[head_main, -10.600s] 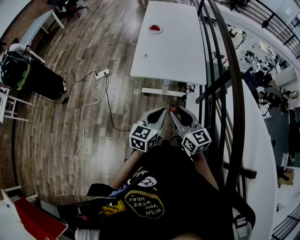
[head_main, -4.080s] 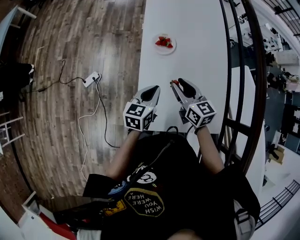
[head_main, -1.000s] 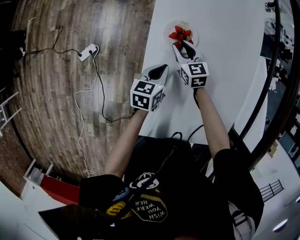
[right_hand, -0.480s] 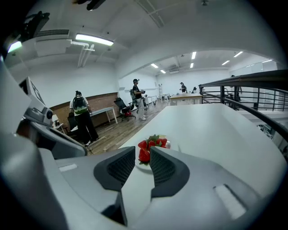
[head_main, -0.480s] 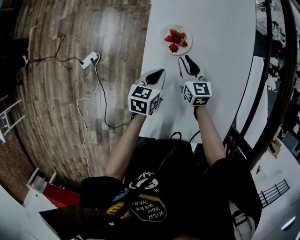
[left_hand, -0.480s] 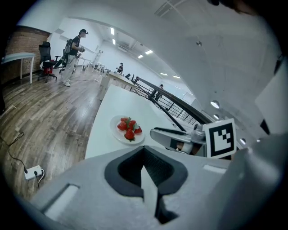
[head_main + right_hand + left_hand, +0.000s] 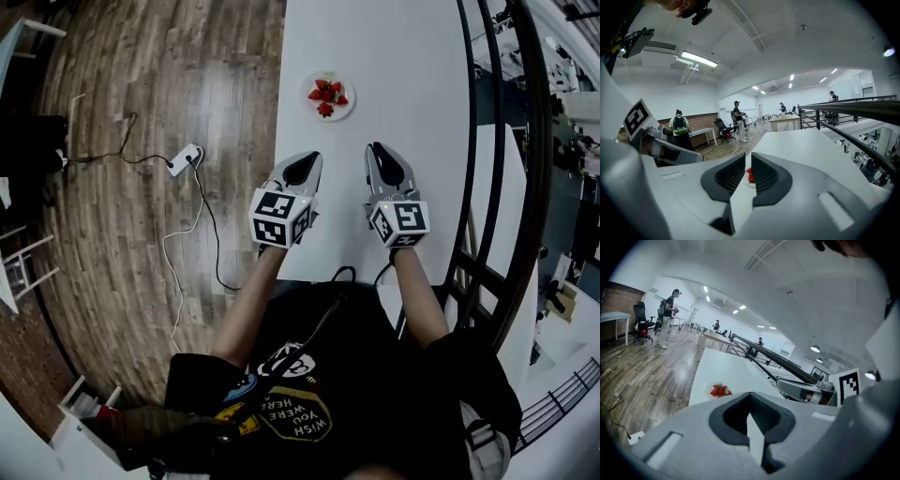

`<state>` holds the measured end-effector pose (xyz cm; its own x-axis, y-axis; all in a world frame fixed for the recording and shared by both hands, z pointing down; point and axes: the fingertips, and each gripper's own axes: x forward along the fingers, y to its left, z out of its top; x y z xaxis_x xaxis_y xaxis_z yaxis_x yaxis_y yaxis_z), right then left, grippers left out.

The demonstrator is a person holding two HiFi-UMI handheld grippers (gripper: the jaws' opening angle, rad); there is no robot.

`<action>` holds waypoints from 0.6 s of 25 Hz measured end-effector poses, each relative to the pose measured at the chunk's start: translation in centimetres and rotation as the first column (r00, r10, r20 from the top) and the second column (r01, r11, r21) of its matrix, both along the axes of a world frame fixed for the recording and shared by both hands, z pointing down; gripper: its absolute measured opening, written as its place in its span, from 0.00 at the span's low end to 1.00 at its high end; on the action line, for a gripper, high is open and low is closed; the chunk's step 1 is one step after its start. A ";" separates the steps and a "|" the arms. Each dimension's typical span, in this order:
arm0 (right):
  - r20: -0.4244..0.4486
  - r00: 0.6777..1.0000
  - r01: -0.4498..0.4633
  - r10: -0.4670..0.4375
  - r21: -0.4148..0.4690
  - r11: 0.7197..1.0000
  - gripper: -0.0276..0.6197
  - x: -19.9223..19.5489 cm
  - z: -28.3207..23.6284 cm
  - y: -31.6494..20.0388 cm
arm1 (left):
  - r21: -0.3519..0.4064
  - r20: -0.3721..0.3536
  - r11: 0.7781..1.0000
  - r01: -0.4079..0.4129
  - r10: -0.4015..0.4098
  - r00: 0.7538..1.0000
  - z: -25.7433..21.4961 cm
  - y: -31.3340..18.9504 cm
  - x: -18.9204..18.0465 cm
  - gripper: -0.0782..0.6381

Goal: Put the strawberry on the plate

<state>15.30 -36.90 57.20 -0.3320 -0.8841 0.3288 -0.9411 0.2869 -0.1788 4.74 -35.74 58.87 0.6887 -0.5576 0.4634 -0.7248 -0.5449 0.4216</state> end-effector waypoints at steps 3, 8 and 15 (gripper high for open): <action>0.030 0.999 -0.022 0.021 0.031 0.999 0.09 0.2 -2.9 2.6 | 0.067 -0.014 0.998 -0.001 0.002 1.000 -3.1 1.9 0.0 0.11; 0.040 0.999 -0.024 0.022 0.064 0.998 0.06 0.0 -6.8 7.7 | 0.093 -0.028 0.996 0.006 -0.003 1.000 -5.5 6.4 -0.2 0.11; 0.049 0.999 0.003 -0.009 0.109 0.994 0.05 -1.1 -11.1 13.7 | 0.107 -0.094 0.994 0.027 -0.017 0.995 -9.8 12.2 -1.2 0.11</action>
<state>14.22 -23.20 46.07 -0.3508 -0.9118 0.2136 -0.9301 0.3127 -0.1926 3.51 -23.59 49.10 0.7133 -0.6161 0.3340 -0.6972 -0.5756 0.4273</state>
